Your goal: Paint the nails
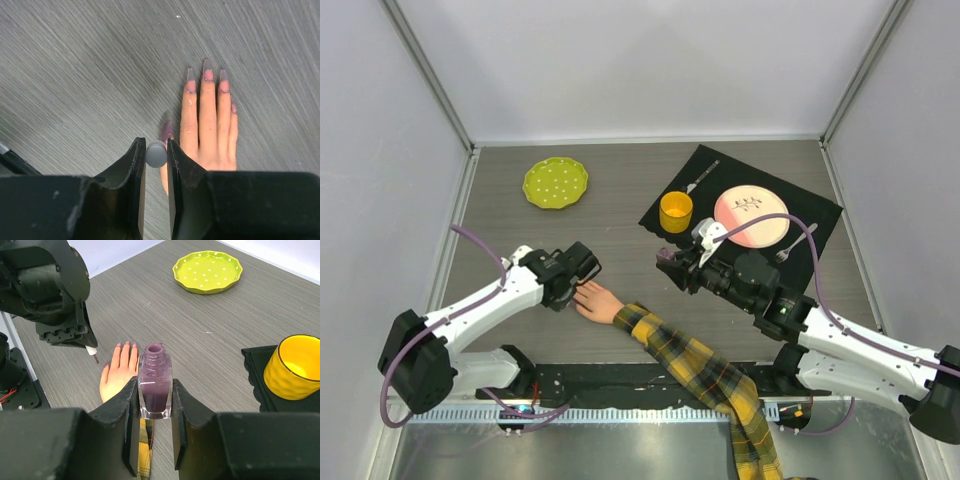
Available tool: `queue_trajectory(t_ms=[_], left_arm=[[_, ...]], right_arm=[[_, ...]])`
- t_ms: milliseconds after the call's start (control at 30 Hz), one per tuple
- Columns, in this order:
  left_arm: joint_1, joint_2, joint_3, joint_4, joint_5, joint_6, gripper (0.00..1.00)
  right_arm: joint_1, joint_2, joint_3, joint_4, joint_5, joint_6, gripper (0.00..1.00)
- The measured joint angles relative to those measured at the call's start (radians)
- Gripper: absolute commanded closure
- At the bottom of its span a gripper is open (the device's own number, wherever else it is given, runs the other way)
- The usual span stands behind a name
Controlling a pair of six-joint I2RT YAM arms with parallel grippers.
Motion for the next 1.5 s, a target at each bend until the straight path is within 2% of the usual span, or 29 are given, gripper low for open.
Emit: queue_trajectory(t_ms=[400, 900, 1500], left_arm=[[0.007, -0.016, -0.002, -0.018, 0.007, -0.090, 1.00], [0.014, -0.006, -0.020, 0.095, 0.009, -0.062, 1.00], [0.018, -0.022, -0.038, 0.062, 0.005, -0.060, 1.00]], right_arm=[[-0.003, -0.015, -0.028, 0.002, 0.000, 0.003, 0.99], [-0.004, -0.016, -0.028, 0.007, 0.000, 0.003, 0.99], [-0.004, -0.013, -0.028, 0.008, 0.000, 0.003, 0.99]])
